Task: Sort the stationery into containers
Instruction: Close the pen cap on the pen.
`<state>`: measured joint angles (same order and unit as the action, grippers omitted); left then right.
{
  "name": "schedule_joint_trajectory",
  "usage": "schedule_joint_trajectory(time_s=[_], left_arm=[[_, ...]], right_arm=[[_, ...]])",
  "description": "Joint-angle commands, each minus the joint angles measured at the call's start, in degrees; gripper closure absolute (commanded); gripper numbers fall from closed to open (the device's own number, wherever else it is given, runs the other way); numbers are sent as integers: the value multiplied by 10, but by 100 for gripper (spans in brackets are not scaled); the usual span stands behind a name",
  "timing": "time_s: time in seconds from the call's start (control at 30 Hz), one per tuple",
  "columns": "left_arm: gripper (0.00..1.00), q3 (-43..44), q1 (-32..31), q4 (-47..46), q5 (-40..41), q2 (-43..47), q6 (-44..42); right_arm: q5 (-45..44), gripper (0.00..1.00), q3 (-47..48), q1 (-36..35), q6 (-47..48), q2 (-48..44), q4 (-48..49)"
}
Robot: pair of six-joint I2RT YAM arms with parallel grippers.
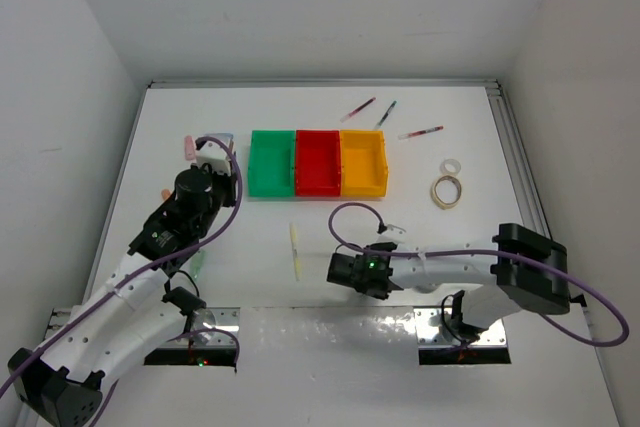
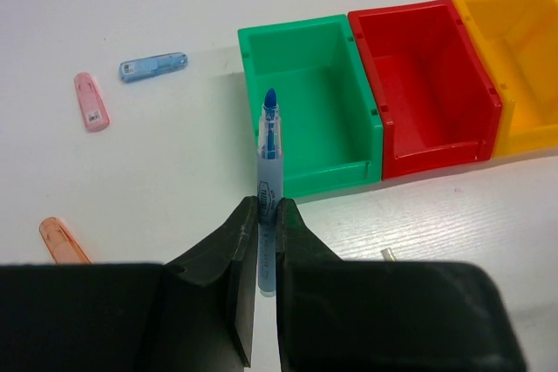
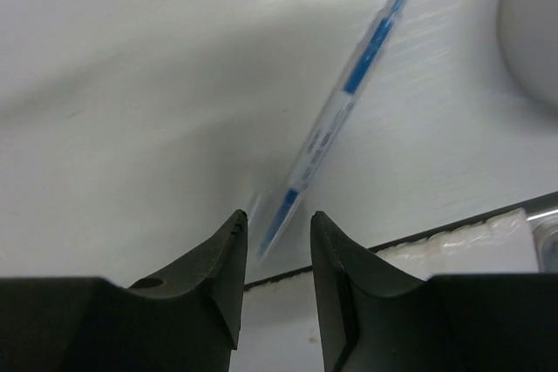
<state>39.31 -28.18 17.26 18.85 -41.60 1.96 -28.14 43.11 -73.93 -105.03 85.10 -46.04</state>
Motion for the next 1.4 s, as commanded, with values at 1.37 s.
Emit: schedule_joint_trajectory(time_s=[1.37], left_arm=[[100, 2, 16, -18, 7, -1, 4]], right_arm=[[51, 73, -17, 39, 66, 38, 88]])
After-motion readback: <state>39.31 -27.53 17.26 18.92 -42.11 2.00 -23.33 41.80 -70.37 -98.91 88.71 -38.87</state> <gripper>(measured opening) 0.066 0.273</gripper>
